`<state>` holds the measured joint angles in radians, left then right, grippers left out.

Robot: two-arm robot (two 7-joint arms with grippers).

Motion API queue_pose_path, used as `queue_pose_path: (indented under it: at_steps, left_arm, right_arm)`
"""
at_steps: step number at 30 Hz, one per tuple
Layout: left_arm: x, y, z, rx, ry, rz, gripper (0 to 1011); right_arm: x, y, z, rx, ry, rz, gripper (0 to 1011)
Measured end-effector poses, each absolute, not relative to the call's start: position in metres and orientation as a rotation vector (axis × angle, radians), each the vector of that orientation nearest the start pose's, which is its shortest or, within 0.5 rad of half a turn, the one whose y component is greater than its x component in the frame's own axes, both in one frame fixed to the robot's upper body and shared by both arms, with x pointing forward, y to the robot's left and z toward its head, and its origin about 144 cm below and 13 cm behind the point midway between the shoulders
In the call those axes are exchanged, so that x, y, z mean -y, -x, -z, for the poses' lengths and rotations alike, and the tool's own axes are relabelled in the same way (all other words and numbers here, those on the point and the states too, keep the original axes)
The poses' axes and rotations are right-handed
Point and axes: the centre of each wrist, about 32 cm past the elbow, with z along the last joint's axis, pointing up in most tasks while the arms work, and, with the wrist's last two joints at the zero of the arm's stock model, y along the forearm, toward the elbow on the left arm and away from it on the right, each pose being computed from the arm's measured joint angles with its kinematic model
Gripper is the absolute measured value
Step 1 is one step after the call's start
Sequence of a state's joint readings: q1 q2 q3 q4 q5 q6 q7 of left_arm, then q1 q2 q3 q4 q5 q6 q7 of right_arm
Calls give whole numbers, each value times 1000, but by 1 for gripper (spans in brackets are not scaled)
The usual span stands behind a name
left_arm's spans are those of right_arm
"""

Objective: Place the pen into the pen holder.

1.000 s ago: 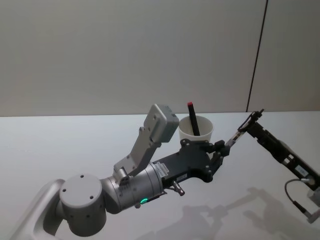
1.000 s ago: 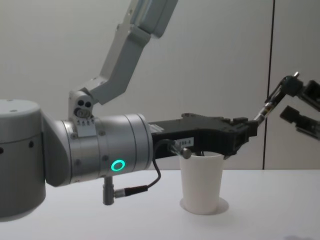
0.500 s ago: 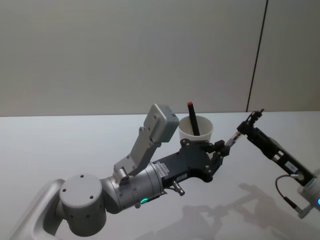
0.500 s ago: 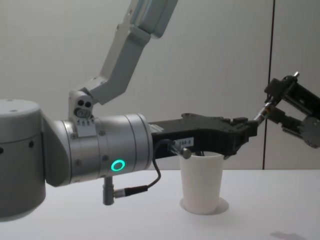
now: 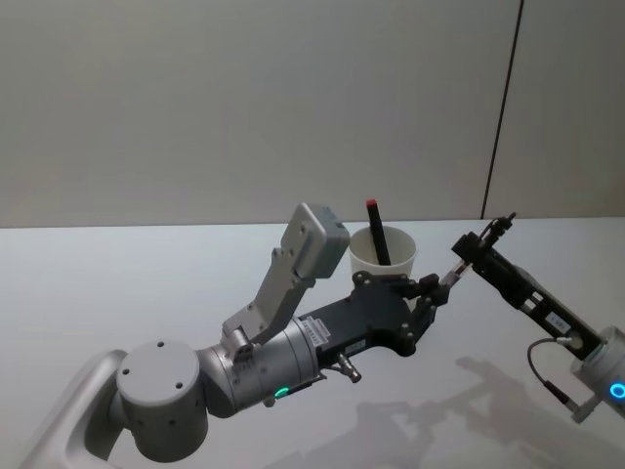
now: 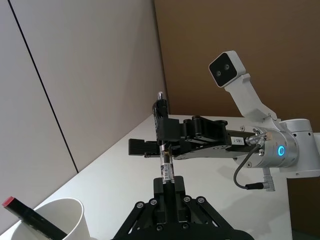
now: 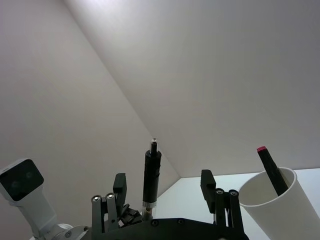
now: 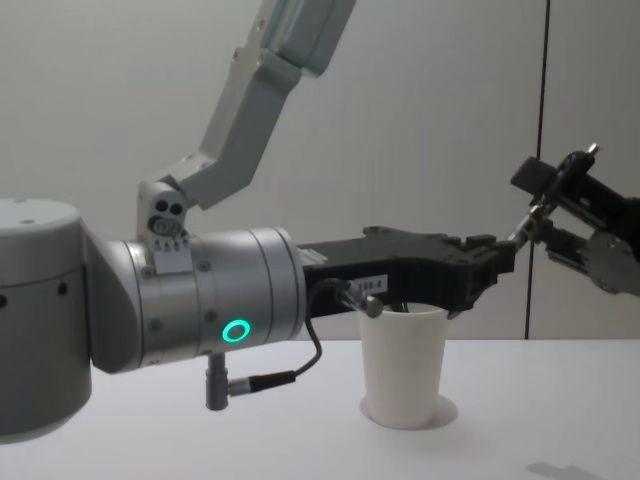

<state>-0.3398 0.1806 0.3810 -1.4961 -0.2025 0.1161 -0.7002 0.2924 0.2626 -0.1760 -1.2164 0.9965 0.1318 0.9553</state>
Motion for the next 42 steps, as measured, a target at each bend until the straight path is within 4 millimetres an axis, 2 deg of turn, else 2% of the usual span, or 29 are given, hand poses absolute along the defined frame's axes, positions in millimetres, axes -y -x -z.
queue_pose_path:
  at_steps: [5, 7, 9, 11, 14, 16, 19, 20, 22, 23, 24, 27, 42]
  left_arm:
    - [-166, -530, -1221, 101, -35, -518, 125]
    - [-166, -530, -1221, 101, -35, -518, 125]
    - [-166, -530, -1221, 101, -35, -518, 125]
    - [-166, -530, -1221, 101, -35, -518, 125]
    - [-166, -530, -1221, 101, -35, -518, 125]
    - [-166, -530, -1221, 101, -35, -518, 125]
    - [-166, -530, -1221, 101, -35, -518, 125]
    - [-166, -530, -1221, 101, -35, -518, 125]
    - [-166, -530, -1221, 101, -35, -518, 125]
    - [-166, -530, -1221, 101, -35, -518, 125]
    - [-166, -530, -1221, 101, -35, -518, 125]
    - [-166, -530, -1221, 101, -35, -518, 125]
    - [-165, -530, -1221, 101, -35, -518, 125]
  right_arm:
    - [280, -537, -1135, -442, -590, 504, 862]
    - [280, -537, -1135, -442, -591, 503, 766]
    - [280, -537, -1135, -441, -591, 501, 747]
    - [281, -537, -1135, -441, -591, 500, 650]
    - [282, -537, -1135, -440, -592, 499, 591]
    - [283, -536, -1135, -439, -592, 498, 486]
    - [284, -536, -1135, -437, -594, 495, 426]
    - [284, -536, -1135, -437, -594, 495, 363]
    - [285, -535, -1135, -435, -595, 494, 328]
    - [286, -535, -1135, -433, -596, 492, 272]
    - [286, -535, -1135, -432, -597, 492, 272]
    - [286, -534, -1135, -429, -599, 487, 167]
    - [288, -532, -1136, -419, -606, 486, 145]
